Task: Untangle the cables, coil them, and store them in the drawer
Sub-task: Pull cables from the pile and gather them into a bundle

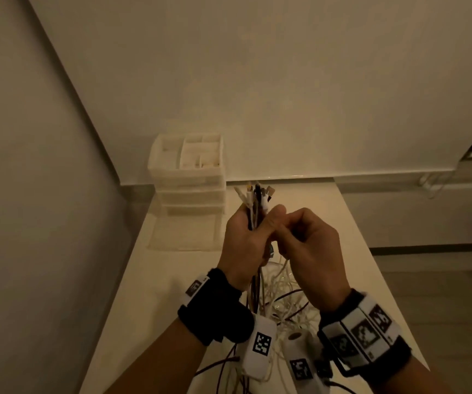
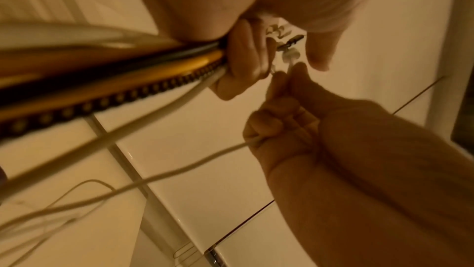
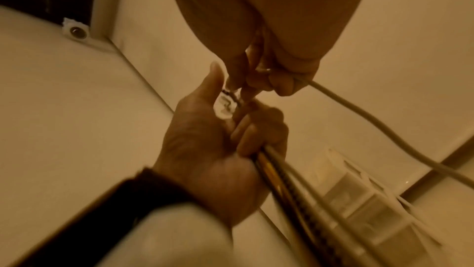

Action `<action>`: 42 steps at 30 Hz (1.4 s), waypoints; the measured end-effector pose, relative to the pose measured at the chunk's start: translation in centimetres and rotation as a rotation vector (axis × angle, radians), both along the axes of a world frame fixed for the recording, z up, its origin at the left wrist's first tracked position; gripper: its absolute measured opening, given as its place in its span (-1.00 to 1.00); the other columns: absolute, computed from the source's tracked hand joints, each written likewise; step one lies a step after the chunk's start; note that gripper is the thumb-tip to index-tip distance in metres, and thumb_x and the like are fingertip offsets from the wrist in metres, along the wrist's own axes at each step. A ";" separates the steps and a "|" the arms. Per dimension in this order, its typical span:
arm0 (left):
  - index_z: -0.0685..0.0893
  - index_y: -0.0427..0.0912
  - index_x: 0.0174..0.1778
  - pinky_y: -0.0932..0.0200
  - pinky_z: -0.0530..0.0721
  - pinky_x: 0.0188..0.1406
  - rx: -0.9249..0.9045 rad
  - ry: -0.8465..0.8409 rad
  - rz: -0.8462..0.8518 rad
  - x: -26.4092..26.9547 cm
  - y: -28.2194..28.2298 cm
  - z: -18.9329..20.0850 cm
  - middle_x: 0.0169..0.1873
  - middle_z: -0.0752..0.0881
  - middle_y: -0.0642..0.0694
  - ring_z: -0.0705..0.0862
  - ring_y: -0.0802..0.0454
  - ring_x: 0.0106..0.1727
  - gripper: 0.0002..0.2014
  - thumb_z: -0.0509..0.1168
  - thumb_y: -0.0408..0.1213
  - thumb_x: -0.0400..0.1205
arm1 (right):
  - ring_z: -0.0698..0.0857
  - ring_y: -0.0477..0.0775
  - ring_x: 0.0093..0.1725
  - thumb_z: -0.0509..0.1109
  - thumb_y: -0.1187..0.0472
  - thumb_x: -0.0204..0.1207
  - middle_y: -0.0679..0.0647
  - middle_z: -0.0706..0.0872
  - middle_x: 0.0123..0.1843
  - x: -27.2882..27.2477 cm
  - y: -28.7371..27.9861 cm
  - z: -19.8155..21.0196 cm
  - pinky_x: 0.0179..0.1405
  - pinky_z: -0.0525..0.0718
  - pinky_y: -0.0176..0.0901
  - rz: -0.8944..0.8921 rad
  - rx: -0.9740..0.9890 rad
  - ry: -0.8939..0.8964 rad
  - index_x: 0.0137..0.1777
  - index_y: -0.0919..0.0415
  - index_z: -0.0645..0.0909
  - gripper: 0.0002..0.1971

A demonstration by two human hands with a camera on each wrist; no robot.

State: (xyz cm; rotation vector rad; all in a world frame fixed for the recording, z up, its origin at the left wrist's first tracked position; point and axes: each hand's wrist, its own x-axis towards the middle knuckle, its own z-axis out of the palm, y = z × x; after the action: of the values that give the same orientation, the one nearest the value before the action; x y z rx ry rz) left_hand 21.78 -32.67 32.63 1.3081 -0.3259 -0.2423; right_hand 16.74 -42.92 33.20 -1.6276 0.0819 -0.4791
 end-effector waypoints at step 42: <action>0.62 -0.02 -0.28 0.39 0.37 -0.61 0.375 -0.429 0.175 0.1 4.1 4.7 -0.68 0.52 0.20 0.38 0.28 -0.65 -0.84 0.37 -0.19 0.62 | 0.36 0.01 -0.46 0.34 0.11 0.62 0.04 0.40 -0.52 2.3 -4.8 -8.9 -0.33 0.35 -0.02 0.315 -0.074 0.213 -0.52 0.13 0.44 -0.57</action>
State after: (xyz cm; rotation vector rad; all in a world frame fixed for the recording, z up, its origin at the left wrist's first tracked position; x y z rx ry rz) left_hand 21.93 -28.55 37.30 1.7502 -0.5423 0.1379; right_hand 19.01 -47.72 24.32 -1.7220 -0.0335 -0.0673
